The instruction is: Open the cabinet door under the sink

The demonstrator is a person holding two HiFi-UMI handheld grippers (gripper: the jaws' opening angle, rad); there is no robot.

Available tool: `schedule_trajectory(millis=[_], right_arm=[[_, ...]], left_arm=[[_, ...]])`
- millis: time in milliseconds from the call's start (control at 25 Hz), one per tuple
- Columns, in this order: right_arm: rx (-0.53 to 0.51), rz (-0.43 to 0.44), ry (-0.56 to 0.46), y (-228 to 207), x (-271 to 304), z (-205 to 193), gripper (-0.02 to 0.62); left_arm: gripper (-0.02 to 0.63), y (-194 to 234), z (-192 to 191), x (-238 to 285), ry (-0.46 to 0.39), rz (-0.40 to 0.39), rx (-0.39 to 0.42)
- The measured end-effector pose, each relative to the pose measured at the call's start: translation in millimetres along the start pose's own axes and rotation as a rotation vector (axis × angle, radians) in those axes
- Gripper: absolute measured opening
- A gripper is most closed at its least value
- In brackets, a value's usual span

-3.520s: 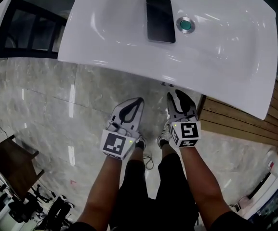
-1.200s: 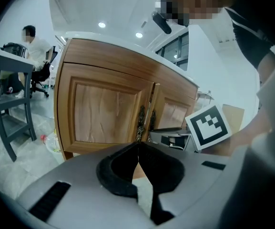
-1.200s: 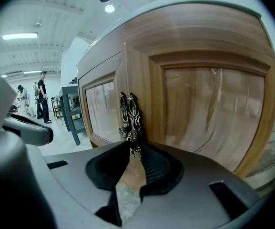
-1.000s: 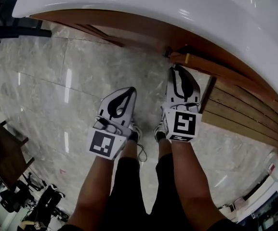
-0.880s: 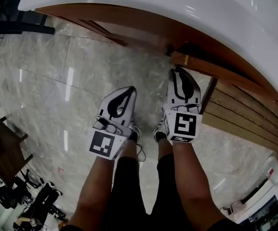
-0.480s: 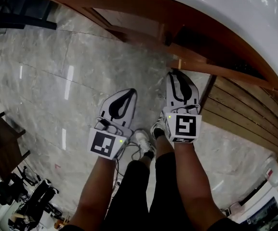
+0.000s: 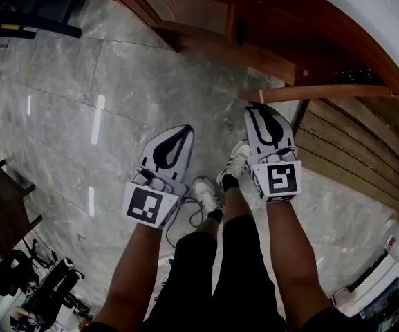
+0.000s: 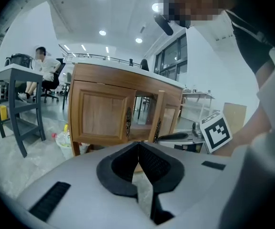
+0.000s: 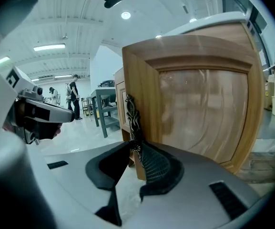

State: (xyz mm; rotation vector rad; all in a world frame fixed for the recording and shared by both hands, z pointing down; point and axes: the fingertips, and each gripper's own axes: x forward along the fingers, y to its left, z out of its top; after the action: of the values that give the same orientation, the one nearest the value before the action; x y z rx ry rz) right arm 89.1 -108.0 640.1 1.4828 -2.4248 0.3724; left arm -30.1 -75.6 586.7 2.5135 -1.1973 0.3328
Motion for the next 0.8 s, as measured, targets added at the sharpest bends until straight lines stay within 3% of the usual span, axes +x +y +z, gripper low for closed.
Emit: schedule_trajectory(millis=[400, 800], right_arm=[[-0.021, 0.041, -0.022, 8.6, -34.7, -13.2, 0.092], [-0.061, 0.152, -0.014, 8.3, -95.6, -36.0, 0.097]], left_arm=[[0.023, -28.4, -7.1, -27.9, -0.046, -0.040, 0.017], [0.023, -71.0, -34.8, -41.7, -0.033, -0.037, 0.003]])
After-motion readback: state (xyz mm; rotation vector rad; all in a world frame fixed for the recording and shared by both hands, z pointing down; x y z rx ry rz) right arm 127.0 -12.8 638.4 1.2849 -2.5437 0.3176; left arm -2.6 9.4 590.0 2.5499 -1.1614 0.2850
